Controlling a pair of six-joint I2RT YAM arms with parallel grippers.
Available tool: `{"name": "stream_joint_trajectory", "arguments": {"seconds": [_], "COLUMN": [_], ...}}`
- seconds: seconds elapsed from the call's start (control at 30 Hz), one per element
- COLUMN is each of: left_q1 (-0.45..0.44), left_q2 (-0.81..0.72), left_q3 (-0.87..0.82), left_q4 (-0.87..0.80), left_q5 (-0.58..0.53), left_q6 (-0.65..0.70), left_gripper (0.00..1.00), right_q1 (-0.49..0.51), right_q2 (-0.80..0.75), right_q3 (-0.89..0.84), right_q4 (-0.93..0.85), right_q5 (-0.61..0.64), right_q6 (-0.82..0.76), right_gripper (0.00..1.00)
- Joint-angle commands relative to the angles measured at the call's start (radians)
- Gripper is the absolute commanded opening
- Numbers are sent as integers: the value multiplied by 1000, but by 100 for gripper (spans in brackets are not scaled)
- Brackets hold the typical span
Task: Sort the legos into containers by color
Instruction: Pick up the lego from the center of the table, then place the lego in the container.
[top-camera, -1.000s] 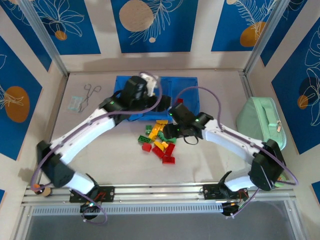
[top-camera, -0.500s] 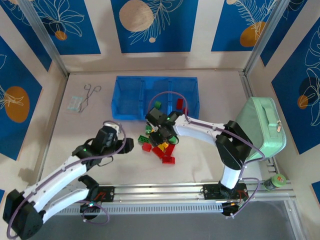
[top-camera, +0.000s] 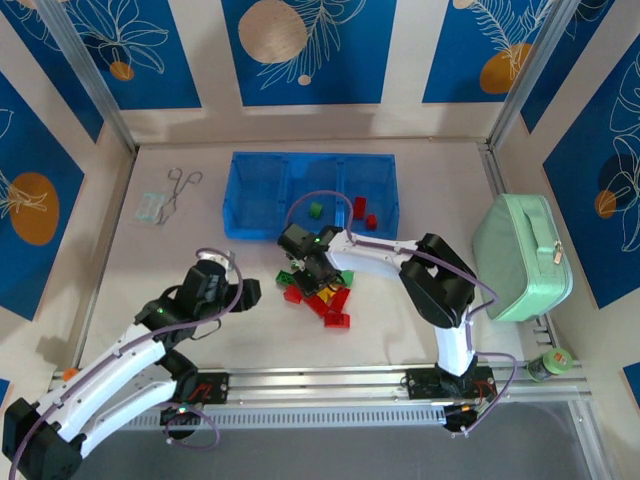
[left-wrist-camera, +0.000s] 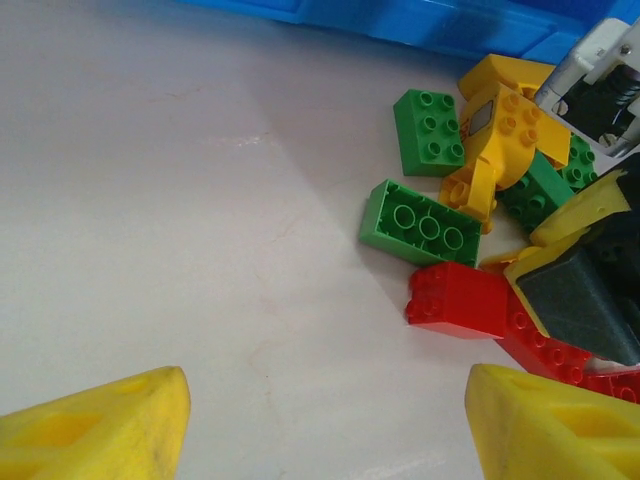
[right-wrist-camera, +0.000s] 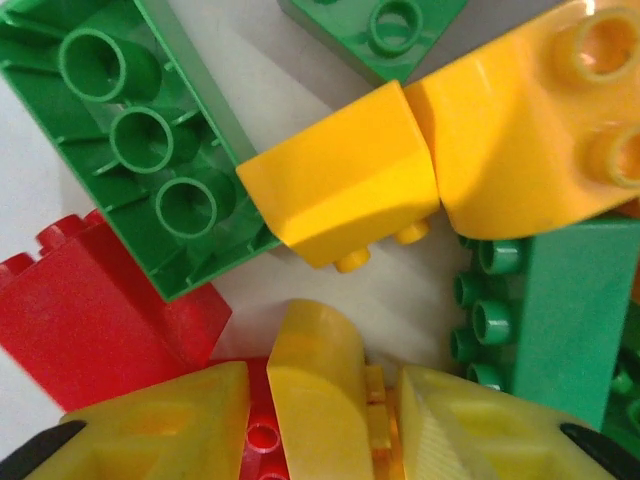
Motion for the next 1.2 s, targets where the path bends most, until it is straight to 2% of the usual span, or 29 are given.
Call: {"name": "stream_joint_trajectory", "arguments": {"seconds": [0.0,0.07,0.17,0.37,0.53,0.67,0.83,0.97,1.03,1.17], "left_q1": [3,3,3,3,2,2,2,2,2,0], "left_q2": [-20,-34,-62,-136,-179,-211,-254,-259,-261,-259], "left_q3": [-12,-16,-19,-28,-37,-38,-38,-29,-29,-35], "left_q4": [-28,-38,-64,-118,-147,-172,-179,-187,-185,-177], "left_q5": [-27,-34,-48,-67,-71,-72,-52,-33,-18,4], "left_q6": [8,8,9,15,10,-4,-29,-36,-39,-45], "left_gripper": [73,73,72,72,72,71,71,71,71,71], "right_q1": [23,29,46,54,23,-19,-85,-121,-134,-142], "right_q2": [32,31,10,-38,-11,109,346,533,569,566], "right_q3": [32,43,75,232,441,688,1051,1335,1366,1282], "right_q4": [-49,-69,-110,-216,-237,-257,-300,-332,-290,-136], "right_q5": [42,56,99,185,182,150,40,8,-14,-58], "right_q6": [16,23,30,22,-15,-33,-13,9,20,30], "right_gripper": [33,23,16,14,15,15,15,15,15,15]}}
